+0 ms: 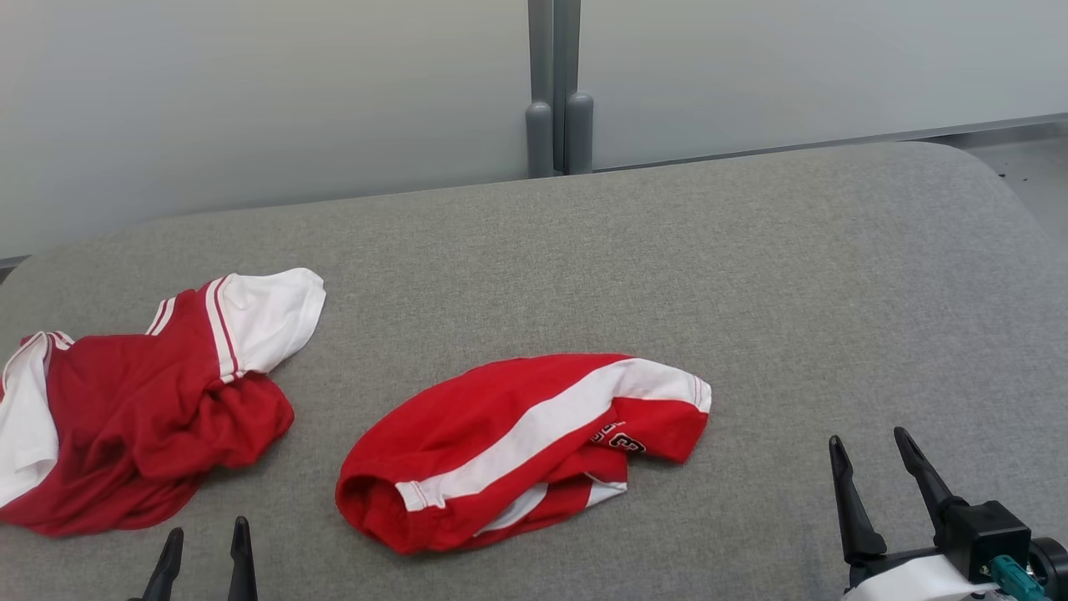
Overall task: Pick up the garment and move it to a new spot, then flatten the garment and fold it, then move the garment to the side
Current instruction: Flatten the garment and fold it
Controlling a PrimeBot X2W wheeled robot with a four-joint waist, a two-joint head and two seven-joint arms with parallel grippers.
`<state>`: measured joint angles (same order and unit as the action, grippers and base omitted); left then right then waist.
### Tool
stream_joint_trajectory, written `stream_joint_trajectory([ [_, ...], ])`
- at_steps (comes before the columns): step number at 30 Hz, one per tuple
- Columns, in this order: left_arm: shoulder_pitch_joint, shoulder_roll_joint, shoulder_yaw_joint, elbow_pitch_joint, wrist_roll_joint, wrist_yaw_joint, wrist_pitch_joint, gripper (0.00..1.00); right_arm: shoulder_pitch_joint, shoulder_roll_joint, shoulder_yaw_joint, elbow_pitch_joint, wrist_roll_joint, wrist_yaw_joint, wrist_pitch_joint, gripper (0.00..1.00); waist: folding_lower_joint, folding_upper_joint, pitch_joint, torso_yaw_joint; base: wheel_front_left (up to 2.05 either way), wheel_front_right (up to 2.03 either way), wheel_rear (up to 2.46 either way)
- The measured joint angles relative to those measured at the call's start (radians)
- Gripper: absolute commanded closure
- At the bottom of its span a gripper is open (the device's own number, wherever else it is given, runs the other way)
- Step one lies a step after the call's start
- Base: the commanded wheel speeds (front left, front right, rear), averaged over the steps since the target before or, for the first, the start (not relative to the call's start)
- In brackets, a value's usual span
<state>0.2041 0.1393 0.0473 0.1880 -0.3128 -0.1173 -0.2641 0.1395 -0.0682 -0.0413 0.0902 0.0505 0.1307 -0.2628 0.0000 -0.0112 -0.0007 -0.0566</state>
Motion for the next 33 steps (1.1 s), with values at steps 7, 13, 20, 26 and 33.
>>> stream_joint_trajectory([
  [7,0.0,-0.012,0.016,-0.002,0.025,-0.009,0.0,0.0,0.0,0.0,-0.001,0.001,0.0,0.0,0.0,0.0,0.0,0.0,-0.011,-0.002,0.0,0.0,0.0],
  [13,0.0,-0.019,0.019,-0.001,0.034,-0.011,0.0,0.0,0.001,0.0,-0.002,0.002,0.0,0.0,0.0,0.0,0.0,0.0,-0.019,-0.001,0.0,0.0,0.0],
  [20,0.003,-0.019,0.001,-0.005,0.033,-0.012,0.0,0.0,0.005,0.0,-0.002,0.003,0.001,0.0,0.0,0.0,0.0,0.0,-0.022,0.002,0.0,0.0,0.0],
  [26,0.002,-0.016,-0.009,-0.008,0.025,-0.012,0.0,0.0,0.005,0.0,0.006,0.004,0.003,0.0,0.0,0.0,0.0,0.0,-0.016,0.006,0.0,0.0,0.0],
  [33,0.002,-0.019,-0.016,-0.009,0.025,-0.012,0.0,0.0,0.004,-0.003,0.008,0.003,0.013,0.0,0.0,0.0,0.0,0.0,-0.013,0.009,0.0,0.0,0.0],
])
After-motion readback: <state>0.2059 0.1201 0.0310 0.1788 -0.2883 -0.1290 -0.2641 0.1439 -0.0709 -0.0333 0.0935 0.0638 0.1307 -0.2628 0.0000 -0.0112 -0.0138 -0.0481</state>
